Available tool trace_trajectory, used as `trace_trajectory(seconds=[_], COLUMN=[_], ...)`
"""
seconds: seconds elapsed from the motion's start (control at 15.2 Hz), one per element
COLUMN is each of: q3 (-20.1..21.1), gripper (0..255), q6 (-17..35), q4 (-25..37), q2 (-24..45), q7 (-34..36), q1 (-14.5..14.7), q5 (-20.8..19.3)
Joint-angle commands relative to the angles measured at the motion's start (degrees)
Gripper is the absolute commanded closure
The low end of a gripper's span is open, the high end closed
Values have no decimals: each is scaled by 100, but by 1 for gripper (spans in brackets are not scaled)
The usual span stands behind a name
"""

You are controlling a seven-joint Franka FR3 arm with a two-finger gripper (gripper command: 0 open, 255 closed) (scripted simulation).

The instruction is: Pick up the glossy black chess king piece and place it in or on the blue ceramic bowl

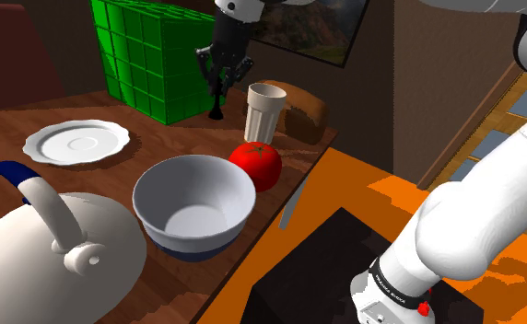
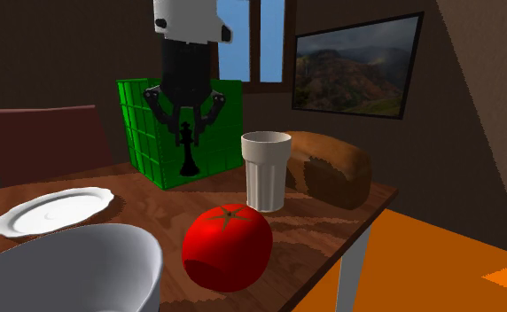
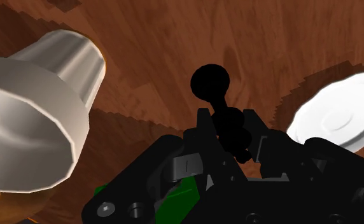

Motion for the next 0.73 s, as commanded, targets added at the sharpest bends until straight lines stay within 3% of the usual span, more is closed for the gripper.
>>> trace_trajectory(seconds=[0.0, 0.66], q3=[-1, 4], gripper=[255, 255], q6=[-165, -957], q4=[199, 1116], q2=[38, 168], q7=[-1, 12], q1=[-4, -9], q5=[-11, -49])
